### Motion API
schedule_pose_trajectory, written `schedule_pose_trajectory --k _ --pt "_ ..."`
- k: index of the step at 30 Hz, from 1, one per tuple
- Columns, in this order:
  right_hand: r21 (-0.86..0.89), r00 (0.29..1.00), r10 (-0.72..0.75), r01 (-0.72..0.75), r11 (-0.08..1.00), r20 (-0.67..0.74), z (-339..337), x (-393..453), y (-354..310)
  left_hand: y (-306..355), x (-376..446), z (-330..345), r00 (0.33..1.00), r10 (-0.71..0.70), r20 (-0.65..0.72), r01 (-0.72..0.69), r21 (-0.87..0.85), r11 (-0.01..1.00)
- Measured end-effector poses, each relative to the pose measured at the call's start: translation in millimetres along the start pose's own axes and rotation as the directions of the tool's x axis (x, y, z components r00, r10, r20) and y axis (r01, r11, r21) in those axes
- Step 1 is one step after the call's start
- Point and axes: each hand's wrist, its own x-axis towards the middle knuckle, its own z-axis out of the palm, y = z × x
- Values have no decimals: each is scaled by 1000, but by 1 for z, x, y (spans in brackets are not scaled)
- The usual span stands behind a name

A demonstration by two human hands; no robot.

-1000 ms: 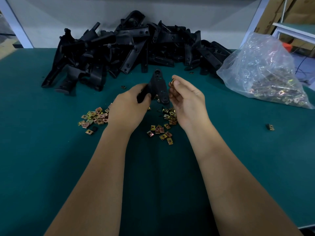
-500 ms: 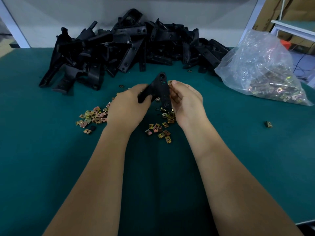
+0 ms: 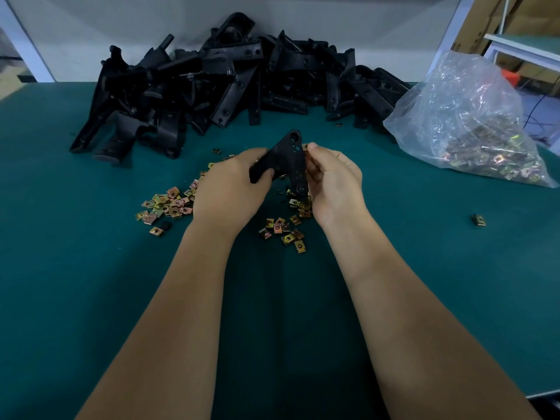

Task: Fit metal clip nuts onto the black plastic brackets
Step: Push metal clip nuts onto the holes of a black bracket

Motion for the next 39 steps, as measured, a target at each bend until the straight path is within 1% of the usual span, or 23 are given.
schedule_pose_trajectory --k 4,11,13,15,19,23,28,31,34,37,39 --pt "-17 1000 3 -3 1000 -8 1 0 0 0 0 0 1000 4 -6 -4 -4 1000" --pt "-106 1000 17 -19 994 -16 3 0 2 1 1 0 1000 4 11 -4 17 1000" --pt "-155 1000 -26 23 988 -15 2 1 3 2 2 0 1000 -5 12 4 20 1000" --pt "-235 994 -106 104 966 2 4 0 5 2 2 -1 1000 -4 5 4 30 1000" --pt "-477 971 -240 212 853 3 7 -2 13 4 0 0 1000 24 -7 -24 47 999" --pt "-523 955 -294 235 819 -31 5 0 13 5 0 0 999 45 -1 -45 58 997" --pt "-543 935 -355 291 788 -14 6 -1 16 5 -1 1 998 66 -7 -66 43 997" --pt "-545 933 -359 295 784 -10 7 -2 15 4 -1 1 998 68 -14 -67 60 996" --pt "-613 916 -401 325 720 16 8 -3 17 4 -2 2 996 80 -26 -77 76 994" --pt "-724 896 -442 332 605 41 8 -4 19 4 -1 1 998 61 -22 -59 75 995" --pt "-787 888 -452 336 517 82 6 -5 20 4 -1 0 998 54 -15 -52 76 996"
